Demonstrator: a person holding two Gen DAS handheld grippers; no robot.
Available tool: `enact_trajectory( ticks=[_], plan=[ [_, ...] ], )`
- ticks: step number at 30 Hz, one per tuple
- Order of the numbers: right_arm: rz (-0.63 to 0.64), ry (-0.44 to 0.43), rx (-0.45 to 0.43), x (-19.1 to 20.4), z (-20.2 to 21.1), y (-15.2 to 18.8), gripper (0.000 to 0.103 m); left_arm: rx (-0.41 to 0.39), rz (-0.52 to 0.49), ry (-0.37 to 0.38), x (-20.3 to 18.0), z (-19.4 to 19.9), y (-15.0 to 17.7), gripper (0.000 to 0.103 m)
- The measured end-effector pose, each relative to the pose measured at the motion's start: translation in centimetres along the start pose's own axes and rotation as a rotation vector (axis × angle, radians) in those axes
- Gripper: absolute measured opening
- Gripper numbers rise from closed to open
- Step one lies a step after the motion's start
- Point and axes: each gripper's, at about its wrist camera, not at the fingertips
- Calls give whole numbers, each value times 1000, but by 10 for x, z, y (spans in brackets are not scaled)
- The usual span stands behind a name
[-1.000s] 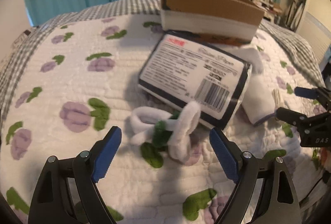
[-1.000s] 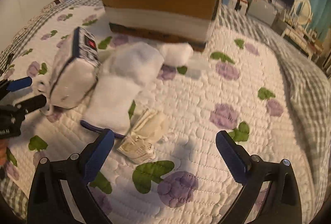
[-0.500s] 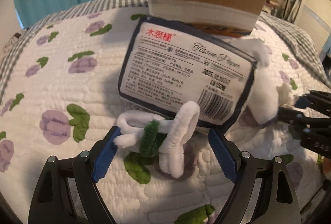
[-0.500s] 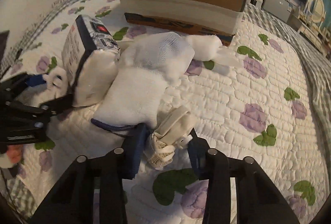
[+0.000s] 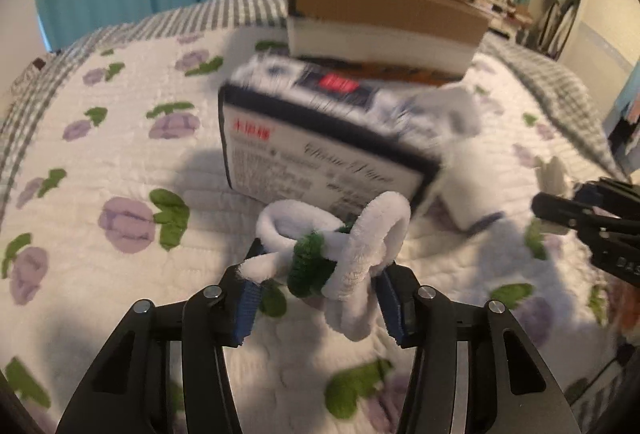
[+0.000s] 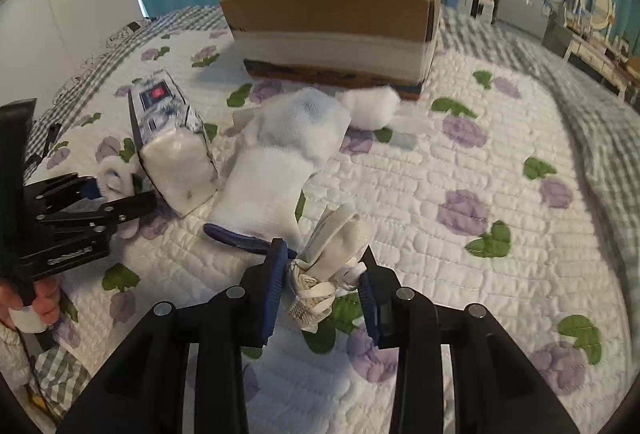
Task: Organize soft objects
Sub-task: 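Grasp the white fuzzy toy with the left gripper while the right gripper grasps a sock, then lower the fuzzy toy and sock into the box and open both grippers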
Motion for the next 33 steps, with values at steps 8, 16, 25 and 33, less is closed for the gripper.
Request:
enact_trajectory(
  ticks=[8, 16, 25, 33],
  plan=[
    [35, 5, -94, 21, 52, -11, 34, -54, -19, 72, -15, 50, -16, 50],
    [71, 28, -208, 28, 111, -48, 34, -200, -93, 80, -39, 106, -56, 50],
    [104, 64, -323, 17, 145, -120, 34, -307, -124, 79, -49, 116, -122, 50],
    [104, 82, -355, -7, 118, -195, 34, -336, -133, 55, -43, 71, -194, 50]
  ],
)
Point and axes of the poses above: each gripper's, at about its wrist camera, not at the fingertips, and z roughly against the way its jaws point, x to its left, y to its underside, and after that the axes turned 1 degree about -y, right-handed
